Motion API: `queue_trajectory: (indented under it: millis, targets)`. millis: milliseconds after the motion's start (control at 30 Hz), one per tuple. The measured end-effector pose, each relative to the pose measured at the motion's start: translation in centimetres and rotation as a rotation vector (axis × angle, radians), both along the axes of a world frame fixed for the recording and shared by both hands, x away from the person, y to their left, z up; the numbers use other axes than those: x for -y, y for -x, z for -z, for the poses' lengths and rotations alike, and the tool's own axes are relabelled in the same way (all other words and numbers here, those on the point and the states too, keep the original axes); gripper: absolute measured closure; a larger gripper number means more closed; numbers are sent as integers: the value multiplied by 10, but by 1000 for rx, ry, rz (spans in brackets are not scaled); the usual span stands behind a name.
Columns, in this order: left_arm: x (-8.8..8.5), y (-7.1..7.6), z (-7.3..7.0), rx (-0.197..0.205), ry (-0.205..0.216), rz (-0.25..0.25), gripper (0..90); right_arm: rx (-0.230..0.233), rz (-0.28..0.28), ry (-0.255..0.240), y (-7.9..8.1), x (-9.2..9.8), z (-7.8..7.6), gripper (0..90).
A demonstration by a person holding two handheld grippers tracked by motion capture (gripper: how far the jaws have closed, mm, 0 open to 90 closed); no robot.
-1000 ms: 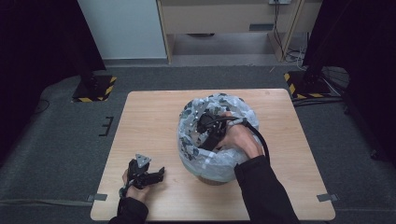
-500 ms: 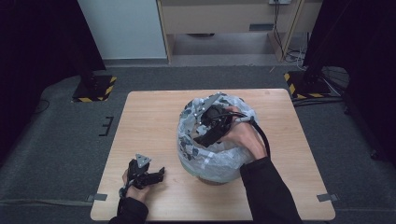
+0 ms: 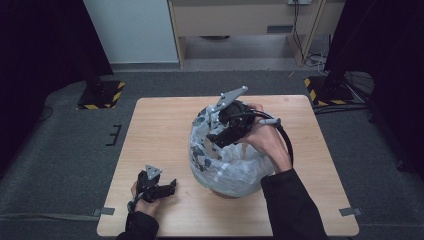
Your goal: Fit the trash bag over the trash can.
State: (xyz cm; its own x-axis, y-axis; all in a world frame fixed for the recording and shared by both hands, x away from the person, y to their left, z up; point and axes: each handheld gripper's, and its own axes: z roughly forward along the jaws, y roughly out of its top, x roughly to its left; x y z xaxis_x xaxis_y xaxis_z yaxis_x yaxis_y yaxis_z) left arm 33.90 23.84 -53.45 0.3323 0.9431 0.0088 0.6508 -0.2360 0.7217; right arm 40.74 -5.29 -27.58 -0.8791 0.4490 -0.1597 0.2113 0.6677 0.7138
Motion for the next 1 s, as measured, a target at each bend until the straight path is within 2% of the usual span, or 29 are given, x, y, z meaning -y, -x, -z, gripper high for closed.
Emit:
queue_trajectory:
  millis: [133, 233, 433, 600, 633, 700, 800, 867, 1000]
  targets:
    - [0, 0, 0, 1, 0, 0, 141, 50, 36, -40, -6, 3, -4, 194]
    - [0, 0, 0, 0, 0, 1, 141, 37, 68, -20, -16, 4, 4, 213]
    - [0, 0, 0, 1, 1, 0, 140, -48, 97, 52, -32, -1, 34, 219]
    - [0, 0, 0, 0, 0, 2, 140, -116, 87, 106, -40, -2, 54, 216]
    - [0, 0, 0, 0, 0, 2, 139, -116, 87, 106, -40, -2, 54, 216]
    - [0, 0, 0, 0, 0, 2, 139, -150, 88, 140, -44, -4, 62, 214]
    - [0, 0, 0, 1, 1, 2, 139, -169, 77, 152, -46, -6, 69, 201]
    - [0, 0, 0, 1, 2, 2, 139, -206, 59, 176, -47, -8, 75, 194]
    - [0, 0, 0, 1, 1, 2, 139, -221, 57, 193, -46, -10, 78, 191]
